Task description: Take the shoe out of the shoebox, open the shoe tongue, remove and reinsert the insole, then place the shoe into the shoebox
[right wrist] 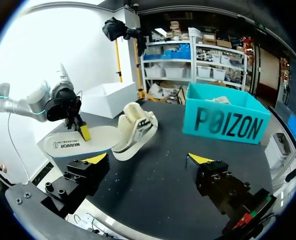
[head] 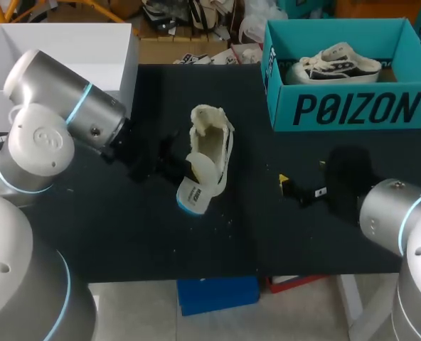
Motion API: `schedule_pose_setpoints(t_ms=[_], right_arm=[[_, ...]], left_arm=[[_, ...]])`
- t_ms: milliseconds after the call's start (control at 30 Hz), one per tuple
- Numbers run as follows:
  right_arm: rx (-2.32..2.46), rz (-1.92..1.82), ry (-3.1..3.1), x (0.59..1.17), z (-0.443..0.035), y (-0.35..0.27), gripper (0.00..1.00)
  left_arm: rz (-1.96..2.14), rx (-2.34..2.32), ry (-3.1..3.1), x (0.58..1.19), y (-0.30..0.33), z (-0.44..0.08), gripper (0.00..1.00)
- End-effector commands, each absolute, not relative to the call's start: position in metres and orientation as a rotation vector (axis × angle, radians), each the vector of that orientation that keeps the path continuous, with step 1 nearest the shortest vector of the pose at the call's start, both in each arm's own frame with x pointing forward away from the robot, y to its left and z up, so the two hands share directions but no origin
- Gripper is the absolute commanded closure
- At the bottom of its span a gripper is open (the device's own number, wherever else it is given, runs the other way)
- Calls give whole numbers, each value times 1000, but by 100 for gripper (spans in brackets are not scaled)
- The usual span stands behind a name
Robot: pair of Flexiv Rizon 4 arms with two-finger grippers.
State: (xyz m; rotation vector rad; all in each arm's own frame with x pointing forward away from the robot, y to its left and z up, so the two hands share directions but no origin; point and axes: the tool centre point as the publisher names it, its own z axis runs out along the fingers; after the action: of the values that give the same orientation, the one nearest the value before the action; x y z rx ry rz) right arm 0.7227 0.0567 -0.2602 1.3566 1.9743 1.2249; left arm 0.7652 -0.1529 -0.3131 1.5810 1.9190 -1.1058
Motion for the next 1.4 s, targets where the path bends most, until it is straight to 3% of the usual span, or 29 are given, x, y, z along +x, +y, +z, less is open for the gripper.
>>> schedule_pose_setpoints(t_ms=[33, 1400], right_arm=[[1356, 1228, 1964, 721, -262, 58, 0], [1356, 1228, 1964, 721, -262, 58, 0]], left_arm=[[-1099, 1583, 1923, 765, -154, -313, 100], [-1221, 1599, 1923, 837, -163, -354, 100]])
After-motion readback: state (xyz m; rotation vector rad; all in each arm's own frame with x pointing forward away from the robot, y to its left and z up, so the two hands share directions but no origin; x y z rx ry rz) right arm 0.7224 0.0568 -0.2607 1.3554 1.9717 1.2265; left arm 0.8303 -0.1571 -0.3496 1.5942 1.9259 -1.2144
